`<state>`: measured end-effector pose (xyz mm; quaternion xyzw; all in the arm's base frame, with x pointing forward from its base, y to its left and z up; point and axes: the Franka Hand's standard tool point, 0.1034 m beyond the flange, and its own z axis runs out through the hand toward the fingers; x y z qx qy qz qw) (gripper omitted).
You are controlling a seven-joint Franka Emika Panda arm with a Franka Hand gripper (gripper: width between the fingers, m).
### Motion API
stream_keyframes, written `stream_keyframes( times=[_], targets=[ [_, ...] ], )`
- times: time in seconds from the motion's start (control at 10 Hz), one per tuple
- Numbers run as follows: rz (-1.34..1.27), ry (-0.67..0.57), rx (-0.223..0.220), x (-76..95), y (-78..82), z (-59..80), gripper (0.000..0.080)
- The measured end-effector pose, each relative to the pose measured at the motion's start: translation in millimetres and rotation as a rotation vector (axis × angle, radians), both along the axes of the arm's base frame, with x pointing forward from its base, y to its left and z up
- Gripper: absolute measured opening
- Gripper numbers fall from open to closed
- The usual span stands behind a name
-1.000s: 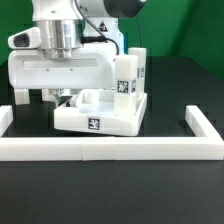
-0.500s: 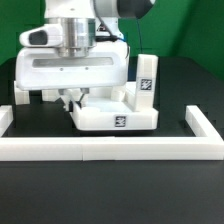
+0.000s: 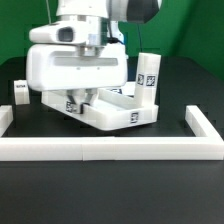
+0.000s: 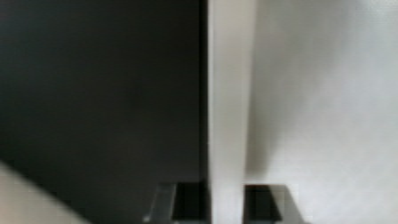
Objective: Assemble desk
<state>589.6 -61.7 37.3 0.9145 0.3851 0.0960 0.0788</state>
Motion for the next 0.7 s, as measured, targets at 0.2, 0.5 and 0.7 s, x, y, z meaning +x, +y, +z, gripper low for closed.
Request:
stream_keyframes(
  times=[0.2,0.5,0.7],
  targets=[
    [0.27,-0.085,-0.062,24.0,41.8,-2.4,0.0066],
    [0.412,-0.095,-0.108,31.9,48.2,0.5,0.0081],
    [0.414,-0.096,-0.108,32.7,49.3,1.0,0.0081]
  ],
)
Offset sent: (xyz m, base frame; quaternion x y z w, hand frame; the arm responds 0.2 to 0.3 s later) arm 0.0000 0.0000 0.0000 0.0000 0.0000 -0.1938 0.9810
